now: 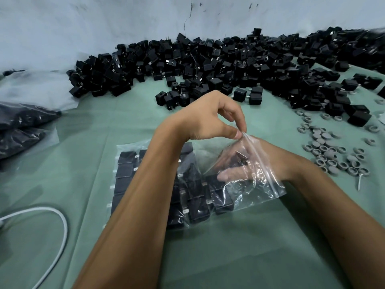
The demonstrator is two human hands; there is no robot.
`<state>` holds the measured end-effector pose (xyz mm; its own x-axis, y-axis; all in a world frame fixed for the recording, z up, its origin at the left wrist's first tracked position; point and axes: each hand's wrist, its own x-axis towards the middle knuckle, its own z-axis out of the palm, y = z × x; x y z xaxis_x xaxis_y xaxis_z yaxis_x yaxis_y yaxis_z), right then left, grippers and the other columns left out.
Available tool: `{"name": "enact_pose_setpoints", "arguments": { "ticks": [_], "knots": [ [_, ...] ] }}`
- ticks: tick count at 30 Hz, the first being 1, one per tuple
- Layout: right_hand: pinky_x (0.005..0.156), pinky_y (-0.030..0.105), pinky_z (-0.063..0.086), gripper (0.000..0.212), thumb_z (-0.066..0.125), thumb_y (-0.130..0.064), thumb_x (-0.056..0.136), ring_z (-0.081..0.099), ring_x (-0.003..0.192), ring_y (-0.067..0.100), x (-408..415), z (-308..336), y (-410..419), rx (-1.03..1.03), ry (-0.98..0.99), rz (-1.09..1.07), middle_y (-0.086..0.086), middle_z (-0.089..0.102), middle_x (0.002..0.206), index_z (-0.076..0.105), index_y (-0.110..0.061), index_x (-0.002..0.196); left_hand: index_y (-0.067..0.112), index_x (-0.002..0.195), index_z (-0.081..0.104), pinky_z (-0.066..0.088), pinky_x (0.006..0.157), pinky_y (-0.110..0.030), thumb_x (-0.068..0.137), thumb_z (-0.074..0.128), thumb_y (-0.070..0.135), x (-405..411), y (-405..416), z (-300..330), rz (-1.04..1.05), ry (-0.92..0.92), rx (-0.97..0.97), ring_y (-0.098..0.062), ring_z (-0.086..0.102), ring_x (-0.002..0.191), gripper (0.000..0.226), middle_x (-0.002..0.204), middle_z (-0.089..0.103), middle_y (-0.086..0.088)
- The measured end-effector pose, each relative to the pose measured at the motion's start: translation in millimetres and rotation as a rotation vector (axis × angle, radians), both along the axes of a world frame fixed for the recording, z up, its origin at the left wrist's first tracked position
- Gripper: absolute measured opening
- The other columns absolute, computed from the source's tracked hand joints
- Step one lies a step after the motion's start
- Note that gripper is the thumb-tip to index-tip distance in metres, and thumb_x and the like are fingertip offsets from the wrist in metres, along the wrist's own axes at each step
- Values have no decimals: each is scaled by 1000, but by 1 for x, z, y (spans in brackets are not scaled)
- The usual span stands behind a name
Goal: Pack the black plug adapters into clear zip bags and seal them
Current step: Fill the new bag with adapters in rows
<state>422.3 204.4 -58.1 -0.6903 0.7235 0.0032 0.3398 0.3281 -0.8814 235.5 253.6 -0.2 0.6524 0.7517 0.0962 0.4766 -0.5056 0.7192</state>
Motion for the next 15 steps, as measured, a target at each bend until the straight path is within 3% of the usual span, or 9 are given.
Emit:
{"name": "enact_pose_setpoints", "arguments": {
  "ticks": [4, 7, 9, 12, 15],
  "knots": [
    [76, 26, 57, 21, 78, -34, 88, 74, 80, 12, 17, 4, 5, 88, 1, -149, 0, 77, 86, 78, -13, 93, 11, 92, 81, 53, 97, -29, 81, 83, 8, 0, 2, -3, 7, 16, -3, -15, 64, 115, 12, 110, 73, -4],
    [63, 33, 51, 8, 76, -18, 91, 63, 61, 13, 36, -1, 18, 36, 1, -423, 6, 73, 71, 79, -17, 85, 16, 89, 81, 55, 98, -43, 80, 85, 13, 1, 5, -6, 47, 65, -16, -14, 65, 113, 11, 109, 73, -2],
    [66, 29, 51, 11, 75, -13, 93, 64, 60, 6, 41, -12, 26, 139, -89, -656, -3, 75, 71, 79, -20, 86, 18, 87, 81, 55, 98, -45, 80, 86, 14, 2, 5, -9, 66, 111, -30, -15, 65, 110, 10, 108, 74, -2],
    [73, 27, 55, 6, 73, -18, 92, 67, 74, 7, 38, -18, 35, 310, -169, -900, -7, 74, 80, 78, -22, 93, 21, 87, 80, 53, 101, -43, 80, 85, 17, 3, 6, -12, 67, 191, -39, -14, 66, 108, 9, 107, 75, -1],
    [99, 40, 51, 28, 71, -30, 93, 58, 112, 24, 33, -21, 55, 492, -427, -881, 1, 67, 113, 70, -22, 120, 22, 87, 80, 52, 102, -42, 80, 85, 17, 4, 6, -12, 68, 209, -49, -15, 67, 108, 10, 107, 75, -1]
  ]
}}
